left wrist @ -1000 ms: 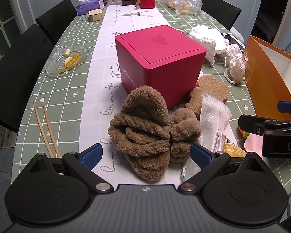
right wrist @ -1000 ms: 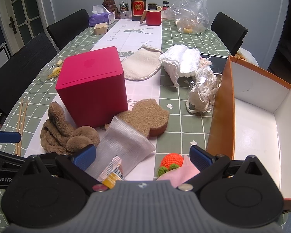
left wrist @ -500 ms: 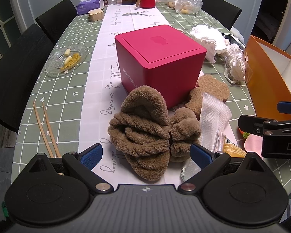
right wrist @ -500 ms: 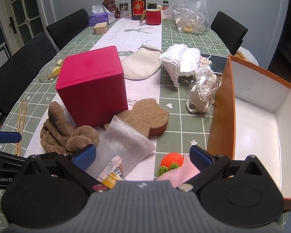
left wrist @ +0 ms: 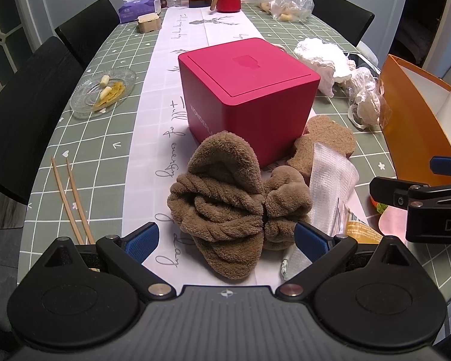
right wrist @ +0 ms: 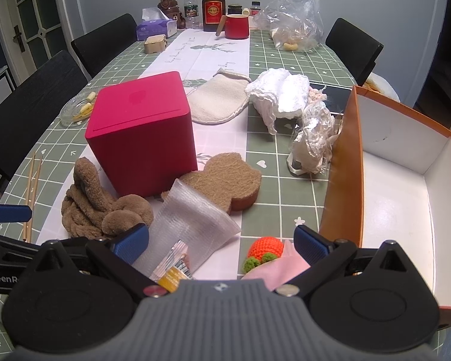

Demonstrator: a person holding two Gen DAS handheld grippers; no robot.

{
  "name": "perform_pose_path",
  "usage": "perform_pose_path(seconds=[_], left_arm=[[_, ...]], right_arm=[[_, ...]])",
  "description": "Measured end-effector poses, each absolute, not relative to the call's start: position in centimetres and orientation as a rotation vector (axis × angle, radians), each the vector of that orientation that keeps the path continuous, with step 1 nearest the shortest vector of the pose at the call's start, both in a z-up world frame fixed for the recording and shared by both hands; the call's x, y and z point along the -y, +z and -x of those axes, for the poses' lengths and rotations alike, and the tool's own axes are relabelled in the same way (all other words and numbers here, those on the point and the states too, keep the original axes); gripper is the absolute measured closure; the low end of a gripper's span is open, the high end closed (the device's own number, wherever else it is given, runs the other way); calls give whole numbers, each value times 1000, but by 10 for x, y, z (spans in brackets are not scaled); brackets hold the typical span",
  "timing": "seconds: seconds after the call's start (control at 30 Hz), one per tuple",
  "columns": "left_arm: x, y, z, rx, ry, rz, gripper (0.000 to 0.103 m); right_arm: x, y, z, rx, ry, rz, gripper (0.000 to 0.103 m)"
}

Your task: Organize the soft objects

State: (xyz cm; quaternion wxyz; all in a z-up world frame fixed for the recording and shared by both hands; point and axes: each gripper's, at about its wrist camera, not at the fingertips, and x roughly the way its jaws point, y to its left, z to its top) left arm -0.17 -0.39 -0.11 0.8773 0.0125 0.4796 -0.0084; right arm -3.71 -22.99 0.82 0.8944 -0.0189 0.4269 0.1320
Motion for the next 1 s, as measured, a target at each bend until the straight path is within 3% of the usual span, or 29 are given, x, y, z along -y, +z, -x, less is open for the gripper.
perform_pose_path(seconds=[0.7,1.0], left_arm=[[7,-5,-3,-1006,-44,-49,0],[-4,-14,-19,-988,-84,-29,0]], right_arm=[[231,6,35,-899,274,54,3],[225,-14,37,-973,517,242,3]])
